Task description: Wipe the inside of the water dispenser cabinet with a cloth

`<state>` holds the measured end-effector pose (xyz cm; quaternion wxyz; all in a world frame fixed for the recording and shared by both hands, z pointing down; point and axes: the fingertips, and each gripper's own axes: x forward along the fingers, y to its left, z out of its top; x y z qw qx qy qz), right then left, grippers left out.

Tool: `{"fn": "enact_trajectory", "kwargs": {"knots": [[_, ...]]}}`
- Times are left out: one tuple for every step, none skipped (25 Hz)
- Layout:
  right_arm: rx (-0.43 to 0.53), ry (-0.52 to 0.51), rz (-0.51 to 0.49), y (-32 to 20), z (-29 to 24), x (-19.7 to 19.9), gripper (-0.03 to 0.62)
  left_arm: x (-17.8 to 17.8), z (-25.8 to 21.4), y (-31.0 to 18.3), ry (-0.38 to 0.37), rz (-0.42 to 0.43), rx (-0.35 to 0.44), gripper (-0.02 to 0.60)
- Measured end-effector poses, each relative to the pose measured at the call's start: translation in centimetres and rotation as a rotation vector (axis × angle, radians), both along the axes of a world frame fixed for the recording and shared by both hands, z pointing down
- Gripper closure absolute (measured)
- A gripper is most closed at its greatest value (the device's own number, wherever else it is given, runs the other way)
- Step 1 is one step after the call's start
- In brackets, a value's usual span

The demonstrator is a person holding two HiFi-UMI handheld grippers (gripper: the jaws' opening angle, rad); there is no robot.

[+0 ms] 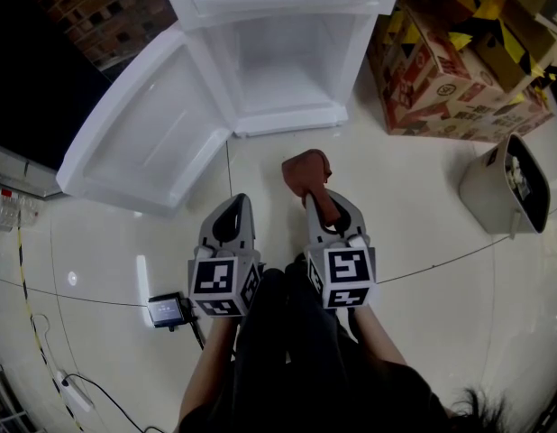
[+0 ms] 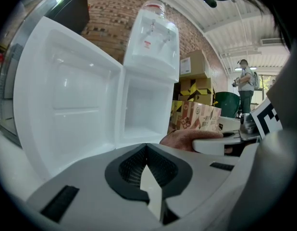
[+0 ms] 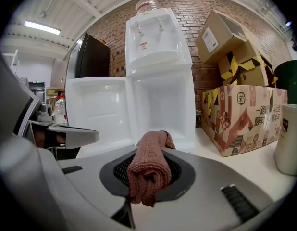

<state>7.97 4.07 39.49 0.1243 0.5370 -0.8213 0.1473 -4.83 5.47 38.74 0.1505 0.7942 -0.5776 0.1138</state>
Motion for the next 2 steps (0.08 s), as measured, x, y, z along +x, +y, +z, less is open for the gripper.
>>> {"fn": "enact_trajectory", "kwargs": {"knots": [[-0.001, 0.0, 0.0, 0.03, 0.06, 0.03, 0.52, 0.02, 0.04, 0.01, -0.001, 0.0, 0.0, 0.601], [-0.003, -0.001, 0.0, 0.06, 0.13, 0.05, 0.52, 0.05, 0.07, 0.02, -0.002, 0.0, 0.0, 0.601]]}}
